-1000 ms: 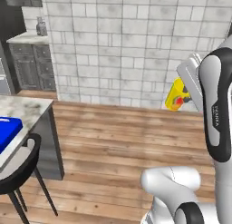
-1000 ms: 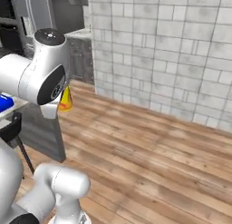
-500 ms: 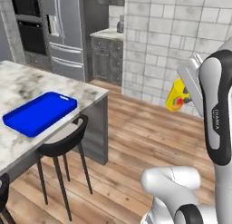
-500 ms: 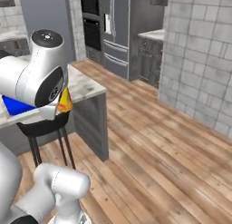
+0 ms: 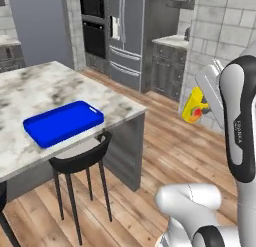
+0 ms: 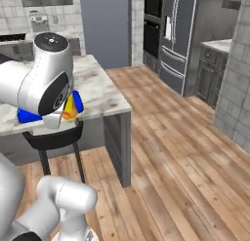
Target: There is a tray on the dining counter. Grab the cup, mug, and pitcher and place them on the tray. The pitcher may be placed next to the tray if it cannot fit the tray.
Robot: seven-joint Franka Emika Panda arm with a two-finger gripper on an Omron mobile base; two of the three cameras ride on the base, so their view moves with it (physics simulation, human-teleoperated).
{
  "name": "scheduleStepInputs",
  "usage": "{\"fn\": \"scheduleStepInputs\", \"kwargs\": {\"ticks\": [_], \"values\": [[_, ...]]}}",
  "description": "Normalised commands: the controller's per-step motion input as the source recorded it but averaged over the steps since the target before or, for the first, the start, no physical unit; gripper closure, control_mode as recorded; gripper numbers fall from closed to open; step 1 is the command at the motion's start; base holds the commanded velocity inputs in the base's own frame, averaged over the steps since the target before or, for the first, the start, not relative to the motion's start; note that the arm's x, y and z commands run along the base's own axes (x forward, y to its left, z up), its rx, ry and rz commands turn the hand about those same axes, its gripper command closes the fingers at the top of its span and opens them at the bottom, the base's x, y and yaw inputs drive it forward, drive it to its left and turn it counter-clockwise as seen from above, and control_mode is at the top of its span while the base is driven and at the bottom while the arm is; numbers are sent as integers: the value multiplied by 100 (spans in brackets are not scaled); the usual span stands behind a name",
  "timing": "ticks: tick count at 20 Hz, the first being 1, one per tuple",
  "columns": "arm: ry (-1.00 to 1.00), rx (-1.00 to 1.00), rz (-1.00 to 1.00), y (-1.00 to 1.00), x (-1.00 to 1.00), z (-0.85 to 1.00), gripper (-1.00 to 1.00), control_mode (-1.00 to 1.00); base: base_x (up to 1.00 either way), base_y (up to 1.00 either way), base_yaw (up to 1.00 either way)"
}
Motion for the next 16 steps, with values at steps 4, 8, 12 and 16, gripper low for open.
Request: {"fn": "scheduleStepInputs", "kwargs": {"ticks": [4, 8, 12, 16], "values": [[0, 0, 0, 0, 0, 0, 100, 100, 61, -28, 56], [0, 0, 0, 0, 0, 0, 100, 100, 50, -8, 61], [0, 0, 0, 0, 0, 0, 100, 100, 50, -2, 60], [0, 0, 0, 0, 0, 0, 100, 100, 70, 0, 38]]}}
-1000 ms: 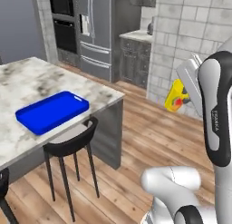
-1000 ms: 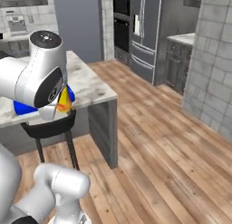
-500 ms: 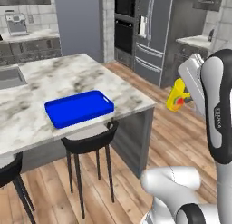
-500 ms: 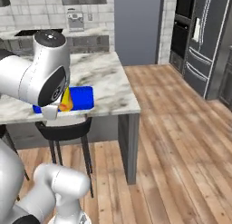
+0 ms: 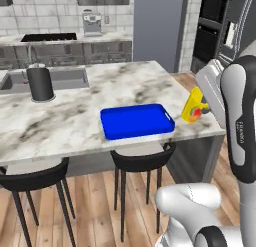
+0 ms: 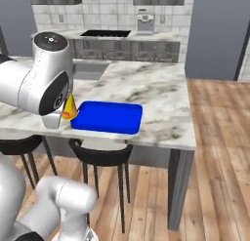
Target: There is a tray on the dining counter. Grab the cup, mug, and pitcher and place them on the tray. The pitcher may be placed next to the tray if it cannot fit the tray.
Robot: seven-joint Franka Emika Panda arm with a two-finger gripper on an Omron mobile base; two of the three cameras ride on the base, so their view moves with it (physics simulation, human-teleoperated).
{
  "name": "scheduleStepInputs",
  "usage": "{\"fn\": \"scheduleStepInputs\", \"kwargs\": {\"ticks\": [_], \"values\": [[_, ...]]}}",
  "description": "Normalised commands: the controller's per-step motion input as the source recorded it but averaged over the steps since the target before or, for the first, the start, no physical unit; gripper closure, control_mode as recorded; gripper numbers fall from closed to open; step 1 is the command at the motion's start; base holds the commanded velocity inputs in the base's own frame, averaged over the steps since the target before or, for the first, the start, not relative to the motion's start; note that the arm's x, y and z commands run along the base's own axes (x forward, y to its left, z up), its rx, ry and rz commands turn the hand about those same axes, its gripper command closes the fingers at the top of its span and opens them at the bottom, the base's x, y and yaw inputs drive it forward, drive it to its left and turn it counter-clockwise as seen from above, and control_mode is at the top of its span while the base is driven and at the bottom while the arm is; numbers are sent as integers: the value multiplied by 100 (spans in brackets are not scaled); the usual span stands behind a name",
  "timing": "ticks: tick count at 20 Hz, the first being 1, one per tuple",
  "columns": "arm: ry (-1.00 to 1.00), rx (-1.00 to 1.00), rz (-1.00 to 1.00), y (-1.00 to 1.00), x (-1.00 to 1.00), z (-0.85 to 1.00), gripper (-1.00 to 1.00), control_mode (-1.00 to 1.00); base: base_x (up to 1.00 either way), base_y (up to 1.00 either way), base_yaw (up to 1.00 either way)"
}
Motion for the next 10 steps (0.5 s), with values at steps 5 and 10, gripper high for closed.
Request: {"fn": "scheduleStepInputs", "kwargs": {"ticks": [5, 10], "values": [[0, 0, 0, 0, 0, 0, 100, 100, 88, 0, 17], [0, 0, 0, 0, 0, 0, 100, 100, 94, 0, 11]]}}
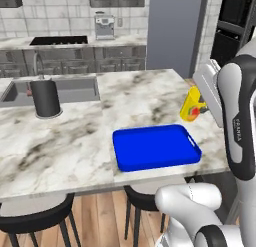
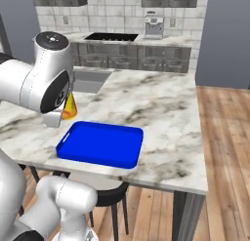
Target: There is a tray on the dining counter. Grab the cup, mug, and pitcher and place them on the tray. The pitcher may be placed next to the tray if it cannot fit the tray.
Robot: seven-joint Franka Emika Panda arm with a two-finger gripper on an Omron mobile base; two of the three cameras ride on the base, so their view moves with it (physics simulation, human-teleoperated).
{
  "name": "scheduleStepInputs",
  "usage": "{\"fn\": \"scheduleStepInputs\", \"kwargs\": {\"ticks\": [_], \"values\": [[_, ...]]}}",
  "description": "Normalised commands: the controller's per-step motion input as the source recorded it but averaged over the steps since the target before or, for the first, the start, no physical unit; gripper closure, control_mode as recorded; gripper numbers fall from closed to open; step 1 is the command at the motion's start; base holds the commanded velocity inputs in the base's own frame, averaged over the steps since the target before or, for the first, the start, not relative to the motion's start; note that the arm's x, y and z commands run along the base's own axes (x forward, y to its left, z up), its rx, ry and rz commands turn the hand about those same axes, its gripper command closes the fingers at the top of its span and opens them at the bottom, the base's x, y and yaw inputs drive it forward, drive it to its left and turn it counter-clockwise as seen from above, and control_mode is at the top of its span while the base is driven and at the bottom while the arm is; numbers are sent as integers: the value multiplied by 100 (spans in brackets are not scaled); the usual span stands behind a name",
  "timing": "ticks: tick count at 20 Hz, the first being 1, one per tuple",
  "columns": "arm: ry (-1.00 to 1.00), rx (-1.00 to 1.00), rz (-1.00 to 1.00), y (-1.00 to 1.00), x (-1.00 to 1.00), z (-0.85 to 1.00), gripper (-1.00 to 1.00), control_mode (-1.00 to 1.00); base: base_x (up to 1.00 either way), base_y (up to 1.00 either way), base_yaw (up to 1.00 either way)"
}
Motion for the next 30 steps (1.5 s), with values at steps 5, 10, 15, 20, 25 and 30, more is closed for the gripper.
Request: {"fn": "scheduleStepInputs", "kwargs": {"ticks": [5, 10, 15, 20, 25, 30], "values": [[0, 0, 0, 0, 0, 0, 100, 100, 84, 0, 9], [0, 0, 0, 0, 0, 0, 100, 100, 38, 0, 6], [1, 0, 1, 0, 2, -4, 100, -100, 0, 0, 1], [0, 0, 5, 0, 35, -37, 100, -100, 0, 0, 0], [2, 0, 16, 2, 59, -61, 100, -100, 0, 0, 0], [11, -1, 15, 26, 61, -54, 100, -100, 0, 0, 0]]}}
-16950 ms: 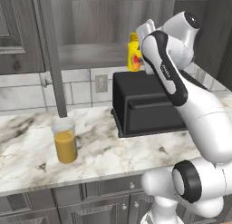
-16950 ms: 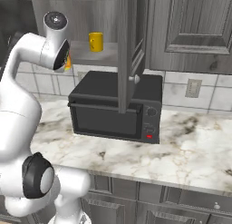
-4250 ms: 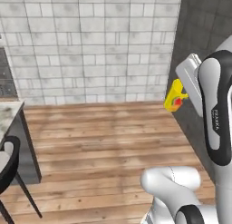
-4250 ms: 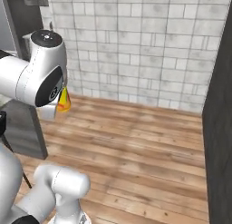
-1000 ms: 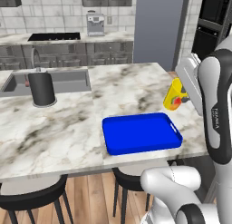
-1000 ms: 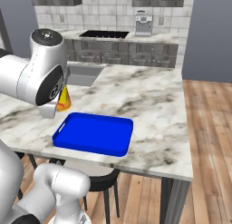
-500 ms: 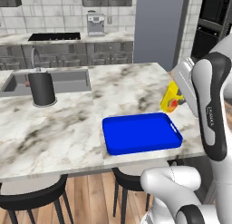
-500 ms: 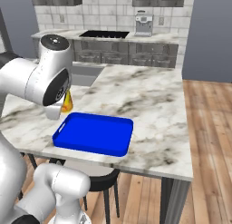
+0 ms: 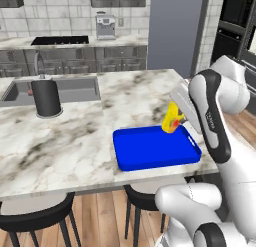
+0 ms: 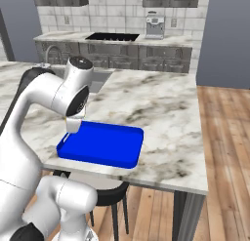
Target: There is a tray on the dining counter. Grab the cup, mug, and pitcher and place them on the tray. The pitcher may be placed next to the tray if it cannot fit the tray.
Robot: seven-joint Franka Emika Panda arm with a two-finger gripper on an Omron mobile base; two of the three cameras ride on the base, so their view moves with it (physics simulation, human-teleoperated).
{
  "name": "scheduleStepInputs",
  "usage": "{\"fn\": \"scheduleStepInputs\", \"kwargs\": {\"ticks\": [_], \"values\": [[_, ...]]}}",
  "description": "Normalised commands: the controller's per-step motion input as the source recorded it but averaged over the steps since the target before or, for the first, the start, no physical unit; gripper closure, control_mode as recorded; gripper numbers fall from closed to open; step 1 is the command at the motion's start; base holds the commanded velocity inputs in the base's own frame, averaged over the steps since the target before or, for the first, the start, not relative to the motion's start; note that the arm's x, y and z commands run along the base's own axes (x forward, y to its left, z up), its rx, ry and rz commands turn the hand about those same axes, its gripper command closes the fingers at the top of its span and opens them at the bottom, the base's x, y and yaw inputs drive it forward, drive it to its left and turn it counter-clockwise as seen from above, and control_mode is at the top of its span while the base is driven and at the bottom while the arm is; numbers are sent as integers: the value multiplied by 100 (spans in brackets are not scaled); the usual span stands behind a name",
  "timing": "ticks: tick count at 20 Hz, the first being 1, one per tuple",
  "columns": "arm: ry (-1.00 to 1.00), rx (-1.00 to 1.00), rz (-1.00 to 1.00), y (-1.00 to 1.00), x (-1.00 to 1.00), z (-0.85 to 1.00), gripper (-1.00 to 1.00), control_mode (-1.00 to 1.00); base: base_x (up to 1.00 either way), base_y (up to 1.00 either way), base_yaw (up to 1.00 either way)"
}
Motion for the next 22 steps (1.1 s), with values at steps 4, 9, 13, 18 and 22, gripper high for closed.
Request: {"fn": "scheduleStepInputs", "kwargs": {"ticks": [4, 9, 13, 18, 22], "values": [[24, 0, 9, 44, 59, -31, 100, -100, 0, 0, 0], [24, -1, 8, 39, 62, -35, 100, -100, 0, 0, 0], [3, 0, 11, 6, 54, -59, 100, -100, 0, 0, 0], [0, 0, 10, 11, 68, -53, 100, -100, 0, 0, 0], [1, 0, 8, 23, 70, -53, 100, -100, 0, 0, 0]]}}
